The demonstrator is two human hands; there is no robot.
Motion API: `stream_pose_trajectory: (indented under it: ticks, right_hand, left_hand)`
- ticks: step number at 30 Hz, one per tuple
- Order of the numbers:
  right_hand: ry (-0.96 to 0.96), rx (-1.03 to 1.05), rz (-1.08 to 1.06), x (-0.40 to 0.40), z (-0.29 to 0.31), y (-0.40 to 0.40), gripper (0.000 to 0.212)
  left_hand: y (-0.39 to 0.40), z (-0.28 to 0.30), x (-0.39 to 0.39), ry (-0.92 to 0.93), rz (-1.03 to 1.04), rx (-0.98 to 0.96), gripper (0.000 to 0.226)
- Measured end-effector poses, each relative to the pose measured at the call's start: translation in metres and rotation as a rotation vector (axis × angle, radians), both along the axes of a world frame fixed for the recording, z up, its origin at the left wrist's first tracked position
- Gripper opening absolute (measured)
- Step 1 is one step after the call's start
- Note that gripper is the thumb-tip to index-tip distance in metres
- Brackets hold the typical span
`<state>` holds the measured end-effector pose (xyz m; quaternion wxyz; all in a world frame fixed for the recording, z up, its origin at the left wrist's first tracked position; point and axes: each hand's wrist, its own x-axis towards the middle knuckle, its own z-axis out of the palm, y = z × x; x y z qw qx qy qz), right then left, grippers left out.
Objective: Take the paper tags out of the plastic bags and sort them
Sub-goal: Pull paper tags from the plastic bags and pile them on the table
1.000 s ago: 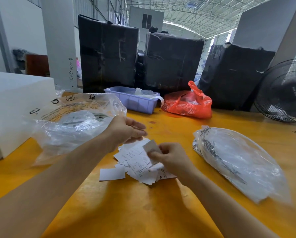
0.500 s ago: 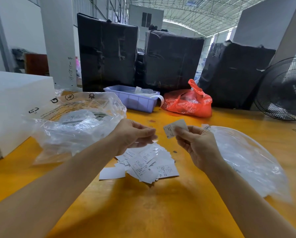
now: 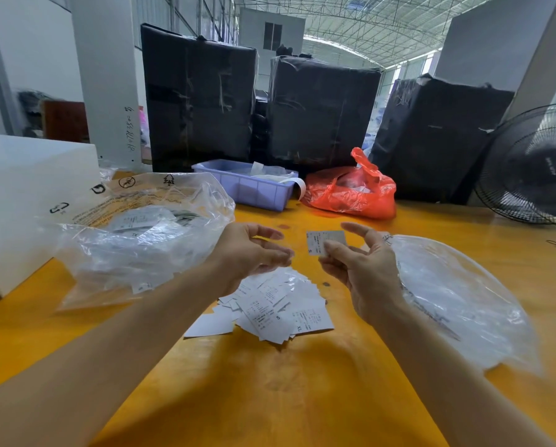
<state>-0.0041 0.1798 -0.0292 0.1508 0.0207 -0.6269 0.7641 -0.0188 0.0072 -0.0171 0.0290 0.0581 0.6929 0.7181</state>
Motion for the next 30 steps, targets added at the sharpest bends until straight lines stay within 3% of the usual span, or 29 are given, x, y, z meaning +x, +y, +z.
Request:
stream_pose_trajectory:
  ticks: [4,6,10,13,17,21,25,30]
  right_hand:
    - [-0.005,0.365,0.019,0.002,-0.007,-0.006,0.021]
    - [-0.061,0.348,0.153,0.003,-0.009,-0.013,0.013]
    - [-0.129,0.383,0.379,0.006,-0.012,-0.02,0.049]
    - [-0.125,0.334,0.342,0.008,-0.013,-0.021,0.028]
    - [-0.097,0.27,0.181,0.006,-0.007,-0.015,0.011]
    - [0.094,0.662,-0.005,0.006,-0.001,-0.007,0.014]
    - [0.211,1.0,0.069,0.008,0.0,-0.008,0.014]
    - [0.185,0.944,0.096,0.004,-0.003,-0.006,0.021]
  left_hand:
    - [0.004,0.003,0.002,-0.062,0.023,0.257,0.037]
    - [0.007,0.006,0.003,-0.096,0.003,0.398,0.038]
    - [0.014,0.005,0.005,-0.08,0.005,0.448,0.047]
    - [0.017,0.002,0.009,-0.036,-0.011,0.452,0.044]
    - [0.011,0.001,0.007,0.045,0.017,0.219,0.042]
    - [0.004,0.0,0.005,0.123,-0.142,-0.171,0.037]
    - [0.007,-0.005,0.006,0.318,-0.132,-0.505,0.036]
    - [0.005,-0.012,0.002,0.383,-0.036,-0.517,0.012]
